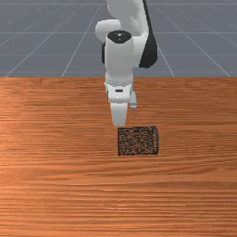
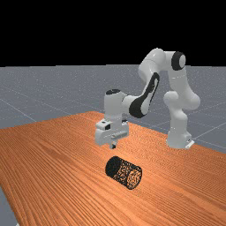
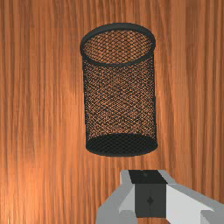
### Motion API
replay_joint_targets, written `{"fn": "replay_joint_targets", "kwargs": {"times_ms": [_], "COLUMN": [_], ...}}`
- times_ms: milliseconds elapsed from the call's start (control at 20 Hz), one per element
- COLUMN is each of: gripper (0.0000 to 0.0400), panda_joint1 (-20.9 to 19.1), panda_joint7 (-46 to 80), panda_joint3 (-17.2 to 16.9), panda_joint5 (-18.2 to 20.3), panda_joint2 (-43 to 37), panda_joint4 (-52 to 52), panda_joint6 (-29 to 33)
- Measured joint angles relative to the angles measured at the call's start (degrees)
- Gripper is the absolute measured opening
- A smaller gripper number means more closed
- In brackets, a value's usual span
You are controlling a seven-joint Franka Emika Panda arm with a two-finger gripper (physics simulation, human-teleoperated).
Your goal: Rotate the holder till the hole upward
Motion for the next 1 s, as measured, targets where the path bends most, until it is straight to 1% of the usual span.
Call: {"fn": "replay_joint_targets", "kwargs": {"times_ms": [300,550,700,1000], "gripper": [0.0,0.0,0.0,0.0], "panda_joint1": [0.7,3.5,5.7,12.5], "panda_joint7": [1.9,7.0,10.8,22.8], "panda_joint3": [0.1,0.8,1.3,2.6], "panda_joint5": [0.1,-0.3,-0.6,-1.6], "panda_joint2": [-0.2,0.2,0.7,3.7], "panda_joint4": [0.1,0.6,1.5,6.4], "panda_joint6": [-0.2,-0.5,-0.8,-2.7]}}
